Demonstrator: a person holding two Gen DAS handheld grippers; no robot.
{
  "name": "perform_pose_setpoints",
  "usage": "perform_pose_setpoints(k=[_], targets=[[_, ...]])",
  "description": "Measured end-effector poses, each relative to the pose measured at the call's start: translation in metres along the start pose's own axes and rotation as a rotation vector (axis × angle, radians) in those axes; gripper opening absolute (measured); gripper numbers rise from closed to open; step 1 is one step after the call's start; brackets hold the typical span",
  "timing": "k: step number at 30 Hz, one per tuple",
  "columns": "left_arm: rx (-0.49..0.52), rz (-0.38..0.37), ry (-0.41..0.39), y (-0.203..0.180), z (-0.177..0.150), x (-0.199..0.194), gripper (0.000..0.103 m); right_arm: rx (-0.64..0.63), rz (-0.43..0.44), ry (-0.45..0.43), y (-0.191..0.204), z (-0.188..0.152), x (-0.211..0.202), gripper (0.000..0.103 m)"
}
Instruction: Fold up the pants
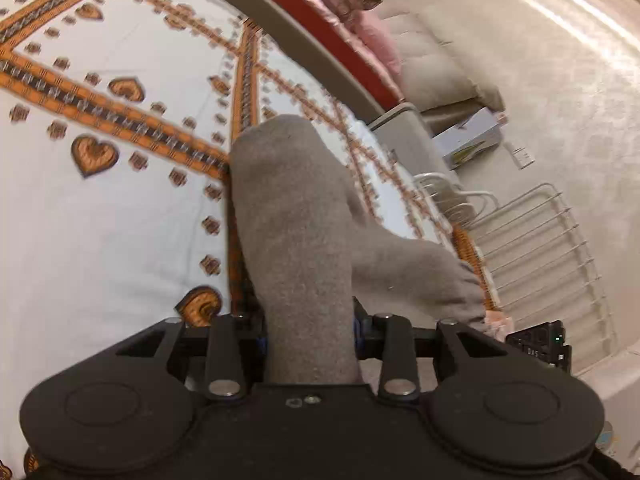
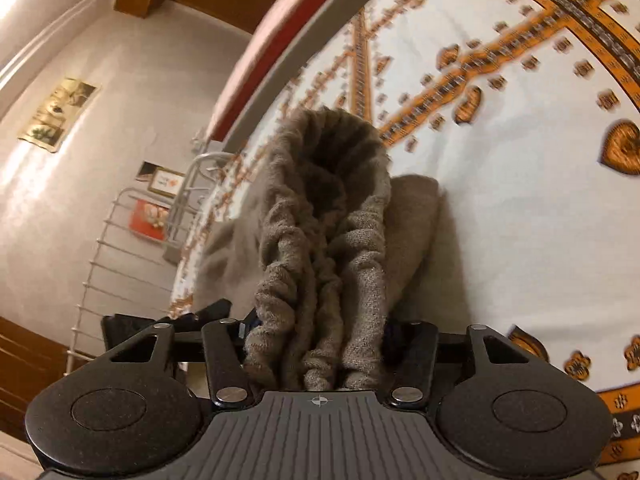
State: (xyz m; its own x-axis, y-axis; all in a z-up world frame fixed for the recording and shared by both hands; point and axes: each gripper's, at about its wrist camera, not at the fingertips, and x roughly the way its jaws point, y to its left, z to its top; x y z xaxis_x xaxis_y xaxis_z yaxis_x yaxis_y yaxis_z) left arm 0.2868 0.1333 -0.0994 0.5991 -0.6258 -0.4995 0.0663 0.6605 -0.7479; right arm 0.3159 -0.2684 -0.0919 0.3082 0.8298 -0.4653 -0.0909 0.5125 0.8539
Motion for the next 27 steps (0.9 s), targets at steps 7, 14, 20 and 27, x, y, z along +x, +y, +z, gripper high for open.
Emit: perform_pose_setpoints(k=[7, 14, 20, 27], targets=[[0.050, -0.071, -0.086, -0.011, 0.045, -0.003, 0.023, -0.076, 0.077, -0.028, 0.022, 0.039, 0.005, 0.050], [0.082, 0.004, -0.142, 0.004, 0.123, 0.039, 0.029, -0.116, 0.028, -0.077, 0.030, 0.129, 0.057, 0.054], [0.286, 0.318, -0.180, 0.007, 0.110, 0.064, 0.080, -0.180, -0.209, -0.117, 0.004, 0.145, 0.083, 0.084], [0.357, 0.449, -0.210, -0.035, 0.071, 0.030, 0.088, -0.290, -0.283, -0.168, 0.042, 0.107, 0.055, 0.103]])
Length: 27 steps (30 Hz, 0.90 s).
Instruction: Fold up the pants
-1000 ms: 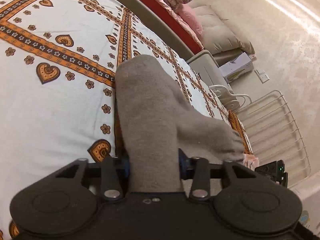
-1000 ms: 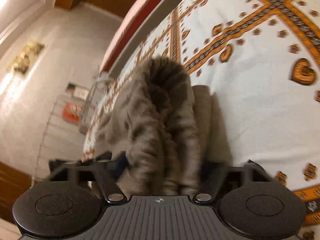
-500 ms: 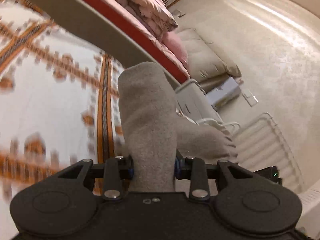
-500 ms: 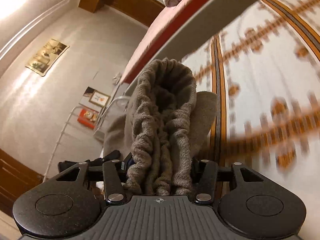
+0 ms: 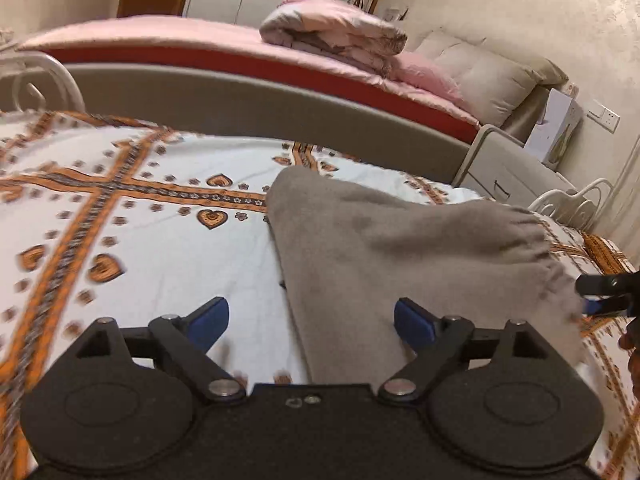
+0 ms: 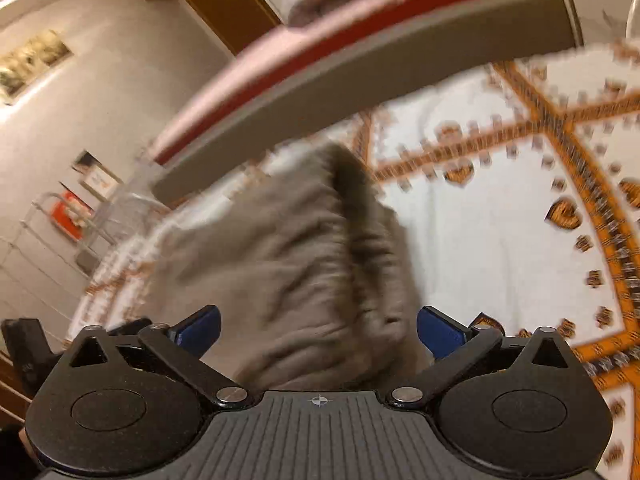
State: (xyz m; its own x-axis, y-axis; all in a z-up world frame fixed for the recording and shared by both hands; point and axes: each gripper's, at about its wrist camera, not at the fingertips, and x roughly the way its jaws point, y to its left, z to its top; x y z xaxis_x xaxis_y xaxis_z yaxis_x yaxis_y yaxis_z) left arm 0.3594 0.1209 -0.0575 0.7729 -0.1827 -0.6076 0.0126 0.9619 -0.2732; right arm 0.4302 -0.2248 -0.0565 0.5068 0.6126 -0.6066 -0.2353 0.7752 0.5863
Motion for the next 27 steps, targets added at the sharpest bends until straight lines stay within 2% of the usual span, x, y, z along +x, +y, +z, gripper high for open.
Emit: perform_pose_setpoints(k=[2, 4, 7, 9, 11, 13, 17, 20, 24, 27], targets=[[0.006, 0.035, -0.009, -0.006, -0.007, -0.028, 0.093, -0.054, -0.040, -0.032, 0.015, -0.015, -0.028, 0.103], [0.008, 0.067, -0.007, -0.013, -0.015, -0.055, 0.093, -0.105, -0.075, -0.049, 0.028, -0.036, -0.057, 0.103], [-0.006, 0.059, -0.039, -0.028, -0.032, -0.104, 0.094, -0.176, -0.141, -0.063, 0.051, -0.077, -0.094, 0.103], [0.014, 0.032, -0.070, -0.044, -0.045, -0.136, 0.094, -0.219, -0.193, -0.037, 0.068, -0.106, -0.112, 0.103], [0.033, 0.047, -0.094, -0.060, -0.066, -0.168, 0.095, -0.263, -0.236, -0.002, 0.083, -0.133, -0.128, 0.103], [0.041, 0.053, -0.097, -0.071, -0.086, -0.192, 0.095, -0.290, -0.260, -0.021, 0.096, -0.158, -0.147, 0.103], [0.087, 0.042, -0.105, -0.097, -0.114, -0.225, 0.095, -0.363, -0.282, -0.050, 0.122, -0.202, -0.177, 0.103], [0.124, 0.027, -0.140, -0.114, -0.136, -0.247, 0.095, -0.335, -0.243, -0.085, 0.132, -0.225, -0.196, 0.103], [0.134, 0.005, -0.179, -0.131, -0.163, -0.277, 0.095, -0.326, -0.207, -0.191, 0.151, -0.250, -0.228, 0.103], [0.156, 0.013, -0.175, -0.142, -0.181, -0.289, 0.095, -0.337, -0.200, -0.244, 0.163, -0.264, -0.245, 0.103]])
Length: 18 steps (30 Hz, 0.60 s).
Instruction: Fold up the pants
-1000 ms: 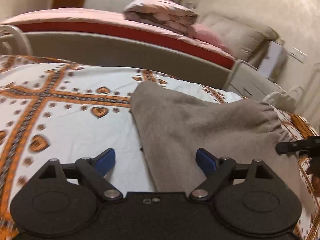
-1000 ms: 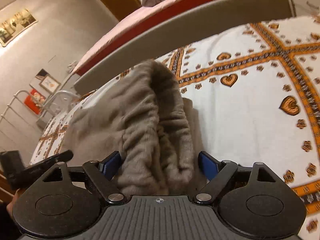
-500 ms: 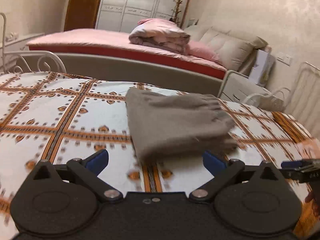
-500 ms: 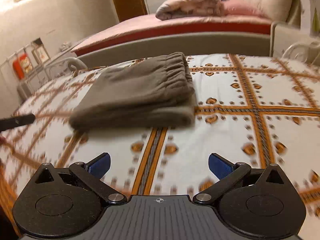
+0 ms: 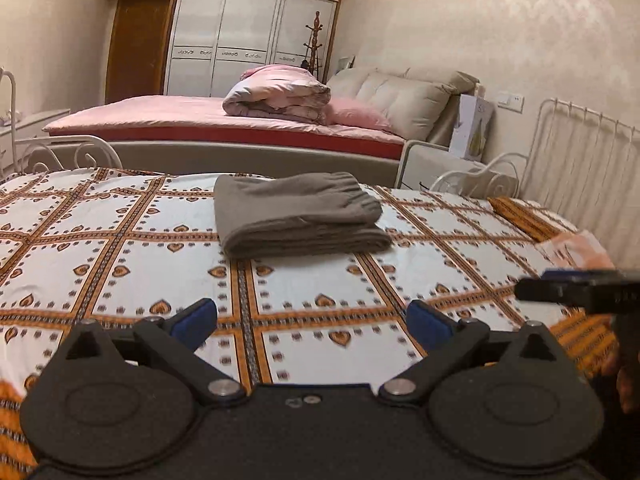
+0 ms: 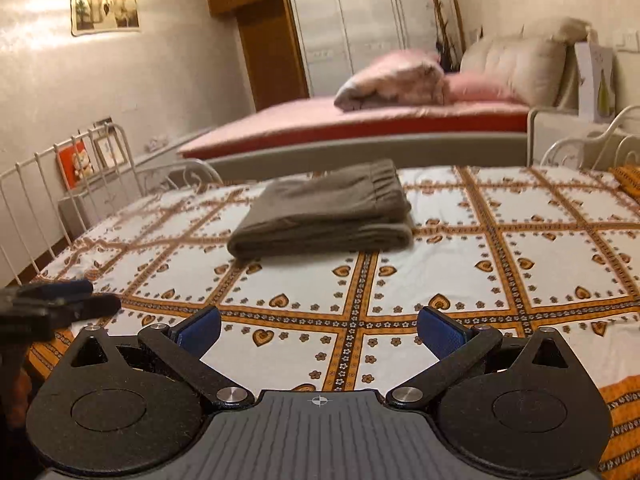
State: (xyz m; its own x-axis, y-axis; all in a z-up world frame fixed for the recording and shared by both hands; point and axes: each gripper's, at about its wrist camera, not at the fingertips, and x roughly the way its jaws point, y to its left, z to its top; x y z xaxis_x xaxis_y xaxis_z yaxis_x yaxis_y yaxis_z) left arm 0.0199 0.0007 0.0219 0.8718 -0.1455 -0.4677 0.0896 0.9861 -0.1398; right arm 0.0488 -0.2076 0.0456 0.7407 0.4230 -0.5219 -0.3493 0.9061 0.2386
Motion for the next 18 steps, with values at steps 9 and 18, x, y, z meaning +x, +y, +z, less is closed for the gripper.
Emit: perform_pose_setpoints(k=[9, 18], targets=[[0.005, 0.054, -0.041, -0.002, -0.003, 0.000, 0.095, -0.063, -0.040, -0.045, 0.013, -0.002, 0.006, 0.103], [0.008, 0.029, -0.044, -0.003, -0.003, 0.003, 0.095, -0.081, -0.031, -0.033, 0.017, -0.003, 0.012, 0.103]])
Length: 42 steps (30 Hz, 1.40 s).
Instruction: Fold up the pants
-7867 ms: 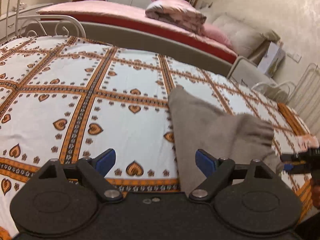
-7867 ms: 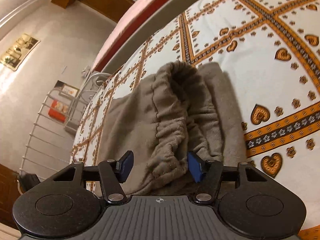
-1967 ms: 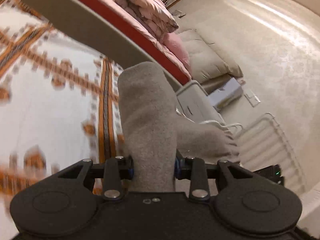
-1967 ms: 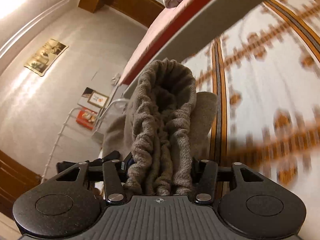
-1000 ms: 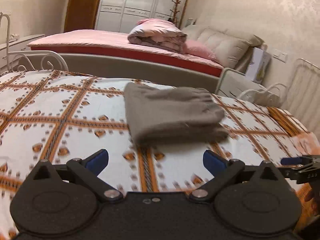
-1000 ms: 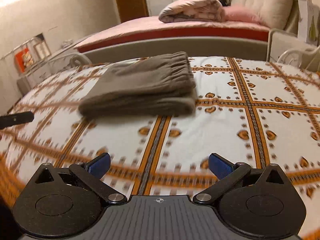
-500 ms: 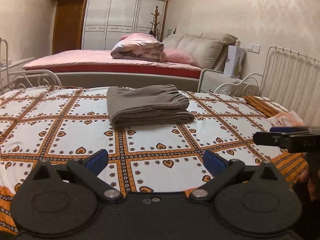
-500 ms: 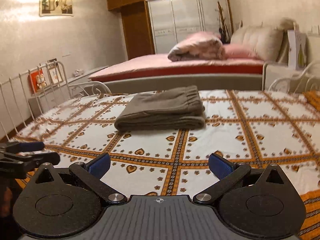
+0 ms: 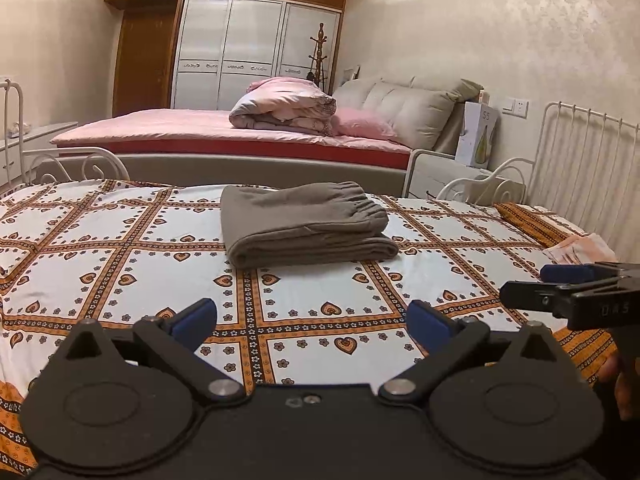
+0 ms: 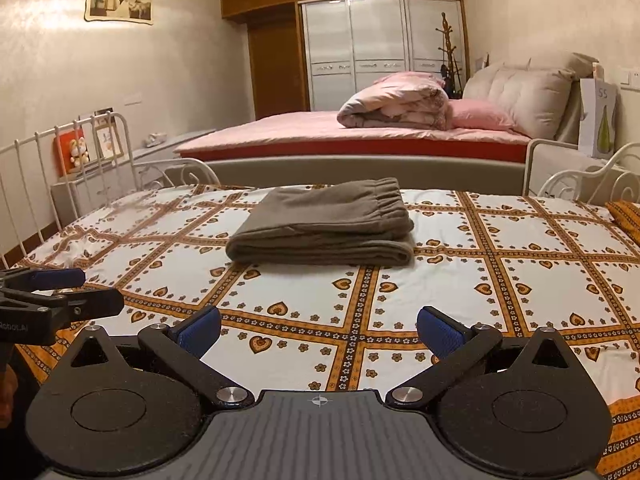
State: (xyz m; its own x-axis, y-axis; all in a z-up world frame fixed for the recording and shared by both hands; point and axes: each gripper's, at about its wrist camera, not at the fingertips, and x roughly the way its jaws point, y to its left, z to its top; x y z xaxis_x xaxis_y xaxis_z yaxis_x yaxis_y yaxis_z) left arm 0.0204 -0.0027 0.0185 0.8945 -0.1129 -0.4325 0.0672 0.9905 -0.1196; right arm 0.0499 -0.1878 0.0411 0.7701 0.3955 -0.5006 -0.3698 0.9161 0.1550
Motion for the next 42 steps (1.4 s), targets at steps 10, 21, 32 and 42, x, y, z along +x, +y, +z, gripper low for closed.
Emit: perform_pose_setpoints(k=[10, 21, 32, 42], targets=[[0.005, -0.012, -0.002, -0.0025, 0.0001, 0.0004, 0.095, 0.006, 0.005, -0.001, -0.0017, -0.0006, -0.0019, 0.103], [0.013, -0.014, 0.005, -0.0060, 0.0000, 0.0022, 0.095, 0.000, 0.003, 0.002, -0.0032, -0.0009, -0.0028, 0.103], [0.009, -0.019, 0.003, -0.0045, 0.0002, 0.0024, 0.095, -0.016, 0.001, 0.002, -0.0019, -0.0019, -0.0035, 0.103], [0.009, -0.020, 0.002, -0.0046, 0.0002, 0.0027, 0.095, -0.018, 0.002, 0.002, -0.0039, -0.0015, -0.0036, 0.103]])
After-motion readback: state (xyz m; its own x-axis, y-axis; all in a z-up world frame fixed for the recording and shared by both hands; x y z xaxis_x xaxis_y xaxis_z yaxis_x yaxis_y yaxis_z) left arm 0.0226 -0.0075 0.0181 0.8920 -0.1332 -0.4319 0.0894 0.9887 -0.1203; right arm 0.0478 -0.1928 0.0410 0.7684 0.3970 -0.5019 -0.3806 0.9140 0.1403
